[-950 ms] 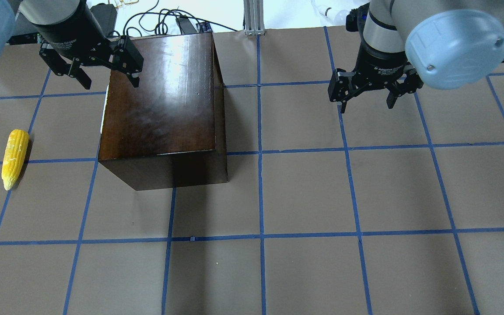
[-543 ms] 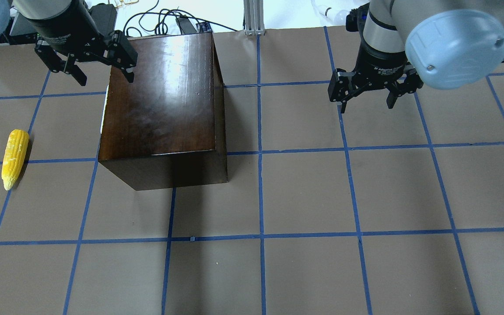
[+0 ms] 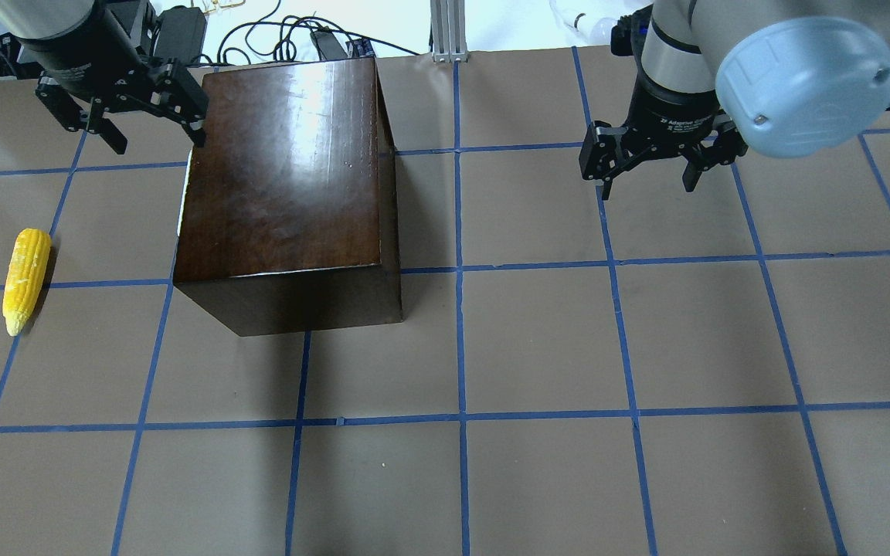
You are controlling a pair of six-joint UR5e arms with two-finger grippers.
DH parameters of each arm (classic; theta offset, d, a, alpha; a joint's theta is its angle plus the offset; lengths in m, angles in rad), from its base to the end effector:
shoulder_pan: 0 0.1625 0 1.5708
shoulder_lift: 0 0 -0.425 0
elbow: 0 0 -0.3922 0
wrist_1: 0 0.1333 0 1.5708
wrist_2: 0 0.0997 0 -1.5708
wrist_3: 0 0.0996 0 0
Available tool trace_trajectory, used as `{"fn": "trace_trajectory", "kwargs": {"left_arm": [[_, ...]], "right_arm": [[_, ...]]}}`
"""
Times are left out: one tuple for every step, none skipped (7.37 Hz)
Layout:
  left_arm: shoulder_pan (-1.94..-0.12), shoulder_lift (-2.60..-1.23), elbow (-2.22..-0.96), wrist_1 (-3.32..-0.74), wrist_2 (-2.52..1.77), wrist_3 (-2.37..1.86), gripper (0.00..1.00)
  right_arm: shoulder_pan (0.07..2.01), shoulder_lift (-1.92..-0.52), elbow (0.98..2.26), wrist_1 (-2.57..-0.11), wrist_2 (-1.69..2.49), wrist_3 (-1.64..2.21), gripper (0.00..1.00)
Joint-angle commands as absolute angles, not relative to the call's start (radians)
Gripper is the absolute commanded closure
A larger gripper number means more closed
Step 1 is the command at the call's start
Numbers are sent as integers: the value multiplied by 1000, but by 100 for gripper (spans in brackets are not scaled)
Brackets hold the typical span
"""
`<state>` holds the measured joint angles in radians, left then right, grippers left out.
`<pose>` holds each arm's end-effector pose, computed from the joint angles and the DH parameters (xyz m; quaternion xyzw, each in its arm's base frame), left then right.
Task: Open drawer and put corn inside
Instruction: 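Position the left gripper around the white drawer handle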
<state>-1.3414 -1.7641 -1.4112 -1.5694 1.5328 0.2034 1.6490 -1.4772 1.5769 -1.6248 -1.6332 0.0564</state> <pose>-0.0039 -0.5863 0.4637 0.0133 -0.9996 -0.0117 0.0220 0.1677 -0.5135 0.4427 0.0116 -0.9992 -0.0207 0.0327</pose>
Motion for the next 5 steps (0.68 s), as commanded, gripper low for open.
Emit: {"fn": "trace_trajectory", "kwargs": {"left_arm": [[-1266,-1813,-1411,-1526,1523,287,0],[-1241,-1837,-1417,-1504,1525,366,0],[-1212,-1857,-1422,-1484,1523,373,0],[-1195,-1877,-1424,-1482,1523,376,0],[-1189,-1906,-1427,-1433,1519,394,0]], "right_arm": [[1649,-1477,1577,-1625,-1635,57,0],[1649,-1477,1577,-1626,-1634,57,0],[1649,-1477,1577,-1625,-1634,57,0],[1649,-1477,1577,-1626,-1635,57,0],[1649,-1477,1577,-1625,-1634,57,0]]}}
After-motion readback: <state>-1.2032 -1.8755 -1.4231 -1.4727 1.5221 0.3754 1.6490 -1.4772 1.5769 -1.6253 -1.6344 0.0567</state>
